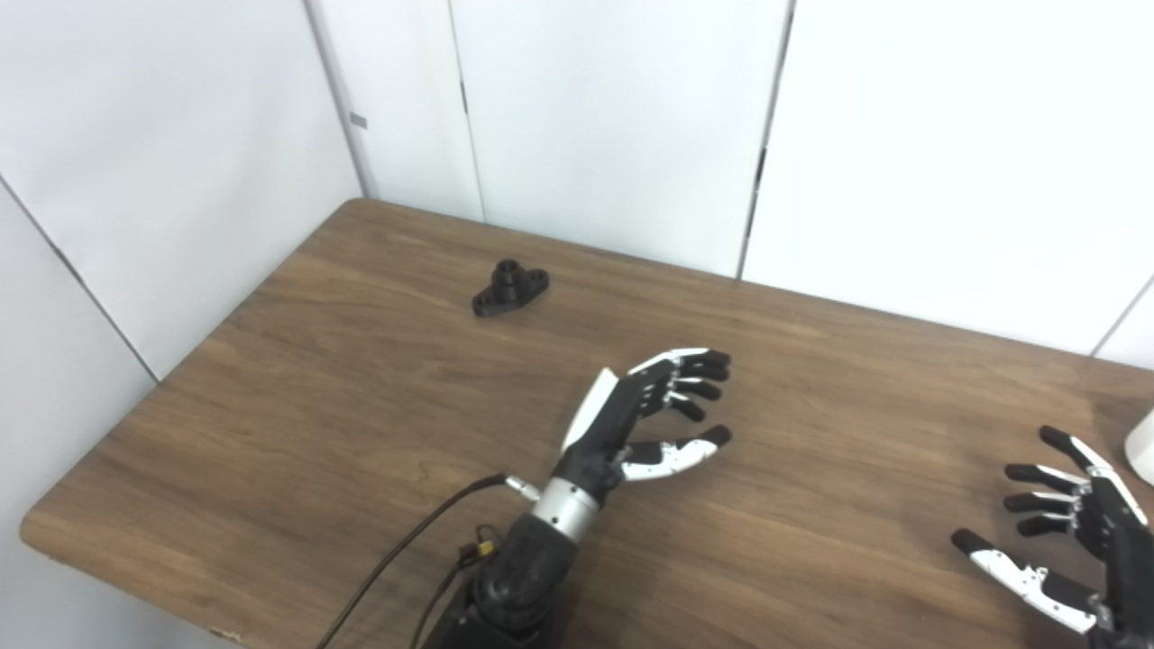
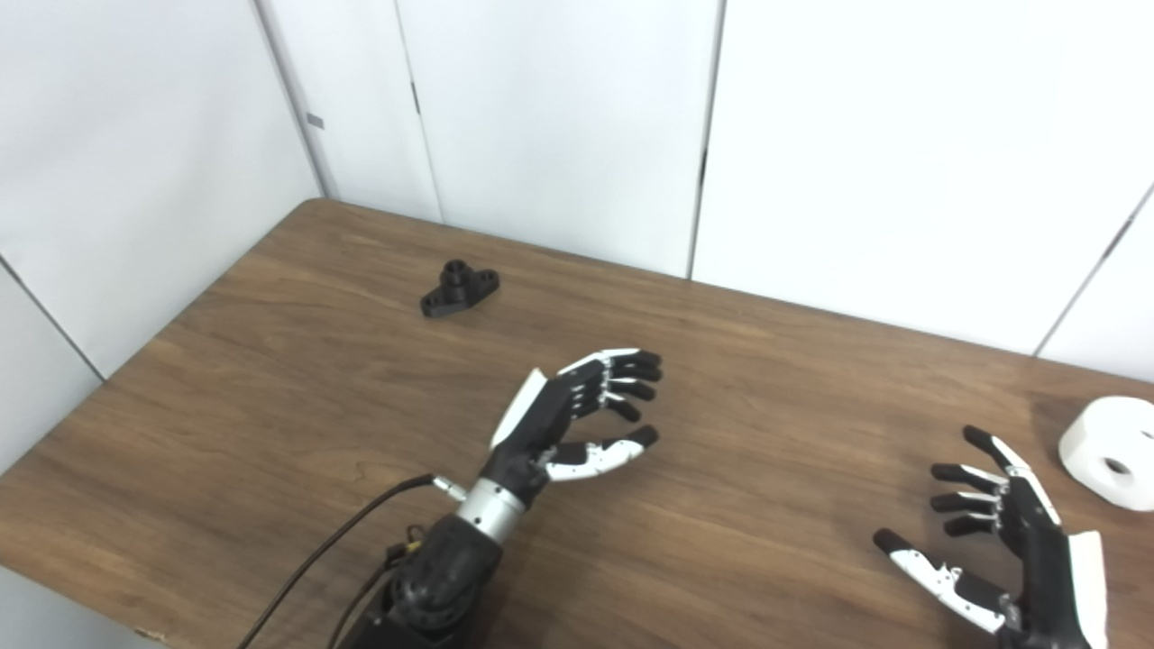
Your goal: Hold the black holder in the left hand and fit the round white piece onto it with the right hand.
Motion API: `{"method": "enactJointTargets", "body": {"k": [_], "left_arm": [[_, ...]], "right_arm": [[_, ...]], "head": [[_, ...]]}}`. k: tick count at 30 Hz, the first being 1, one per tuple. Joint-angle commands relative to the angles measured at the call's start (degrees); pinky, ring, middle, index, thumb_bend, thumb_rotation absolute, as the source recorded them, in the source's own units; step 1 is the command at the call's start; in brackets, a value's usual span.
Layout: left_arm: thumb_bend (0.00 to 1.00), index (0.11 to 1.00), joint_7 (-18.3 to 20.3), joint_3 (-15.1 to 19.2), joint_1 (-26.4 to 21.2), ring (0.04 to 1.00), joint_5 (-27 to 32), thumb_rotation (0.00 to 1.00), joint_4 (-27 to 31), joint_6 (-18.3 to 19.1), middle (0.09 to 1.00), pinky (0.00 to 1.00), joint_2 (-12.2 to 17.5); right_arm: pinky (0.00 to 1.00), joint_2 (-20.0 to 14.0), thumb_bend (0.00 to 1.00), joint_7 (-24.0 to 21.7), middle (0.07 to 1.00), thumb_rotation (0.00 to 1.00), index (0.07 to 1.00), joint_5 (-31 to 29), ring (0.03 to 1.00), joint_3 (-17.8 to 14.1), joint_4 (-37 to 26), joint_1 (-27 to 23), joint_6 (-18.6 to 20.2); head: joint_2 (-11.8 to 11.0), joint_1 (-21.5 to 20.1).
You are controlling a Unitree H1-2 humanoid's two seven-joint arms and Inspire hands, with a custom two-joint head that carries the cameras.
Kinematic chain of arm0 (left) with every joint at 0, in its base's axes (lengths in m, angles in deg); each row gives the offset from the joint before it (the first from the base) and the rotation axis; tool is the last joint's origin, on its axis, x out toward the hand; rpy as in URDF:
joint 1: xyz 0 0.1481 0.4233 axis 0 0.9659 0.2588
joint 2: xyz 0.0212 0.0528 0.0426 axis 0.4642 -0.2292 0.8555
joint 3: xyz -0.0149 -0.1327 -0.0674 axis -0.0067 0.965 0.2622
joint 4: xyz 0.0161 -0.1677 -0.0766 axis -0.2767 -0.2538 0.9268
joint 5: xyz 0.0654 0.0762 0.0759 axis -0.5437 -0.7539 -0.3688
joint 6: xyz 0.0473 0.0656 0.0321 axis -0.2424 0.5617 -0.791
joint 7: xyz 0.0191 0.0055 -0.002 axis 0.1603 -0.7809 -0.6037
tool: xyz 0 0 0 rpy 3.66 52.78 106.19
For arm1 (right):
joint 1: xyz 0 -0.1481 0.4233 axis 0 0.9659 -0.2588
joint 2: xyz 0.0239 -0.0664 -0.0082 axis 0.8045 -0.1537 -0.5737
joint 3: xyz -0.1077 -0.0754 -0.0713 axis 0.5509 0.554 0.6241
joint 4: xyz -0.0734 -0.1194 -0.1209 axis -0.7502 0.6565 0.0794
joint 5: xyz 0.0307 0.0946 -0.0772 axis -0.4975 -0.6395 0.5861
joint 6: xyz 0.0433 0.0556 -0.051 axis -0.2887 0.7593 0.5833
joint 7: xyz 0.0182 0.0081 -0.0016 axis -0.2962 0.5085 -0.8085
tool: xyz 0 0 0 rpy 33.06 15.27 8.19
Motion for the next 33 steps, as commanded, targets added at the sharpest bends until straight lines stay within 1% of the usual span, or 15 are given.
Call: {"method": "enactJointTargets", "body": {"k": [1, 4, 8, 10, 12, 14, 16, 18, 20, 22, 25, 28, 30, 33], "left_arm": [[0.51, 0.756, -1.2, -0.5, 1.0, 0.707, -0.8, 0.0, -2.3, -1.9, 0.775, 0.58, -0.5], [0.52, 0.76, -1.5, -0.2, 0.7, 0.715, -0.5, 0.0, -2.2, -2.1, 0.781, 0.57, -0.4], [0.55, 0.751, -0.2, 0.7, 0.2, 0.699, 3.1, 0.0, -1.3, -2.6, 0.774, 0.56, 0.0], [0.58, 0.733, 0.6, 1.4, -0.6, 0.683, 4.8, 0.0, 0.5, -1.5, 0.756, 0.55, 0.9], [0.61, 0.713, 1.4, 1.7, -1.3, 0.68, 5.4, 0.0, 1.8, -1.0, 0.735, 0.57, 2.1], [0.63, 0.716, 2.2, 2.0, -2.2, 0.688, 5.0, 0.0, 2.7, -0.4, 0.733, 0.6, 3.7], [0.65, 0.721, 3.0, 2.4, -3.0, 0.681, 5.5, 0.0, 3.8, 1.1, 0.735, 0.57, 4.9], [0.67, 0.719, 3.5, 2.6, -4.0, 0.673, 4.4, 0.0, 4.9, 2.5, 0.738, 0.55, 6.6], [0.66, 0.708, 3.0, 2.5, -5.1, 0.68, 1.1, 0.0, 5.6, 3.4, 0.738, 0.55, 8.5], [0.7, 0.69, 2.6, 2.6, -6.5, 0.672, -1.9, 0.0, 6.0, 3.8, 0.729, 0.55, 10.3], [0.72, 0.687, 3.1, 3.2, -8.4, 0.678, -2.3, 0.0, 6.3, 4.9, 0.727, 0.55, 12.5], [0.73, 0.688, 2.7, 4.1, -10.1, 0.665, -2.8, 0.0, 6.3, 5.6, 0.726, 0.52, 14.4], [0.74, 0.691, 2.2, 4.8, -11.0, 0.664, -3.8, 0.0, 6.3, 6.1, 0.727, 0.53, 15.3], [0.76, 0.688, 1.5, 6.5, -12.3, 0.674, -4.4, 0.0, 6.8, 8.0, 0.728, 0.53, 16.3]], "right_arm": [[0.45, -0.4, 0.57, 0.3, 0.67, 0.0, 0.829, 0.0, 0.57, -0.6, -2.1, -1.1, -0.2], [0.45, -0.4, 0.57, 0.3, 0.665, 0.0, 0.827, 0.1, 0.565, -0.7, -2.2, -1.0, -0.3], [0.45, -0.4, 0.57, 0.2, 0.664, 0.0, 0.827, 0.1, 0.568, -0.8, -2.4, -0.9, -0.3], [0.44, -0.4, 0.57, 0.3, 0.663, 0.0, 0.824, 0.3, 0.562, -0.9, -2.3, -0.9, -0.3], [0.43, -0.5, 0.57, 0.5, 0.658, 0.0, 0.819, 0.4, 0.554, -0.9, -2.0, -0.9, -0.9], [0.43, -0.6, 0.57, 0.3, 0.657, 0.0, 0.816, 0.3, 0.552, -0.9, -2.0, -0.9, -0.9], [0.43, -0.6, 0.57, 0.2, 0.658, 0.0, 0.814, 0.1, 0.552, -1.0, -2.1, -0.8, -0.7], [0.43, -0.7, 0.56, 0.0, 0.658, 0.0, 0.813, -0.1, 0.552, -1.0, -2.1, -0.8, -0.7], [0.44, -0.7, 0.56, -0.3, 0.661, 0.0, 0.812, -0.6, 0.558, -1.1, -2.0, -0.8, -0.7], [0.44, -0.7, 0.56, -0.4, 0.66, 0.0, 0.806, -0.5, 0.562, -1.1, -2.0, -0.8, -0.4], [0.44, -0.7, 0.56, -0.4, 0.661, 0.0, 0.803, -0.1, 0.561, -1.1, -2.2, -0.8, -0.1], [0.43, -0.7, 0.56, -0.5, 0.66, 0.0, 0.799, -0.2, 0.556, -1.2, -2.1, -0.8, 0.1], [0.44, -0.7, 0.56, -0.4, 0.66, 0.0, 0.796, -0.1, 0.56, -1.3, -1.9, -0.8, 0.1], [0.44, -0.8, 0.56, -0.6, 0.656, 0.0, 0.79, 0.1, 0.558, -1.3, -2.1, -0.8, 0.1]], "head": [[0.1, 0.0], [-0.2, -0.3], [-0.1, -0.2], [-0.2, 0.2], [-0.3, 0.3], [-0.3, 0.4], [-0.3, 0.4], [-0.3, 0.5], [-0.3, 0.5], [-0.3, 0.6], [-0.3, 0.5], [-0.2, 0.5], [-0.2, 0.6], [-0.2, 0.6]]}}
